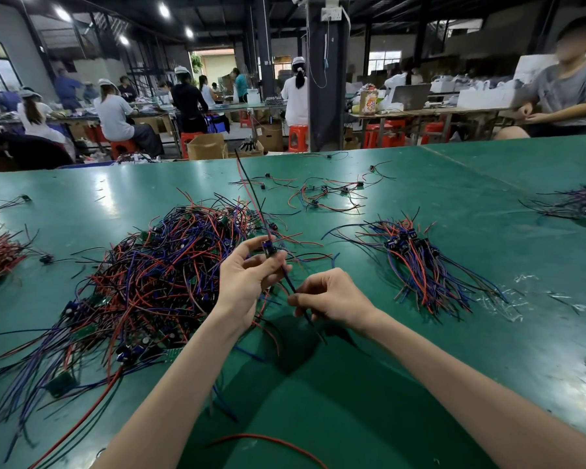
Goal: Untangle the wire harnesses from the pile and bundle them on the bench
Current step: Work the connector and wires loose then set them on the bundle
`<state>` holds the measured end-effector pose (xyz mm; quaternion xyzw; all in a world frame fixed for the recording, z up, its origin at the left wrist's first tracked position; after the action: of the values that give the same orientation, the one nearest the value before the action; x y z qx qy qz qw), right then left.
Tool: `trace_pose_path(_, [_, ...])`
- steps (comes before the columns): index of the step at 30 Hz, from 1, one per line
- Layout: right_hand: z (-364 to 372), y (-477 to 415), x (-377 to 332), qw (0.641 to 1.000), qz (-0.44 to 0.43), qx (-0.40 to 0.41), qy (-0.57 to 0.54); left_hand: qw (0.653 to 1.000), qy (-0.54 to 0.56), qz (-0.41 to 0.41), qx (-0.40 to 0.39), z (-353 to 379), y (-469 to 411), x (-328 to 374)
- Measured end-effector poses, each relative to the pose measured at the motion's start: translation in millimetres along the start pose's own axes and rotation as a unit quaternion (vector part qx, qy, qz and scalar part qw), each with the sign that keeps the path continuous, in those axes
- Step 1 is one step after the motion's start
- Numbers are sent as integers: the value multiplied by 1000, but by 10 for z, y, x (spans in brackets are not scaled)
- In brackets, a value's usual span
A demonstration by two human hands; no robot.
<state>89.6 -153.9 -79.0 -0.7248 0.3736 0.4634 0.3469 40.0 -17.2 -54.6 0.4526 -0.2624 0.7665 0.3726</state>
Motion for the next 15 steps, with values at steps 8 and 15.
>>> trace_pose_path(8, [-3, 59, 24, 999, -27, 19, 30, 999, 21, 3, 36, -93, -113, 49])
trace_pose_path(15, [2, 159, -48, 995, -59, -78, 11, 997, 14, 3, 74, -161, -140, 54])
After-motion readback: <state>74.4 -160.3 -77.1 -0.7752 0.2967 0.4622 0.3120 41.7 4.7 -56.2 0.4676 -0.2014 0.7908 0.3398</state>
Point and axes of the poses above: each hand's wrist, its own y-axis away from the middle knuckle, its own z-axis out of the palm, x = y × z, the point moved 3 cm from there along -y, towards the middle knuckle, and after that the axes turned 11 degrees about x, right-handed, at the moved point
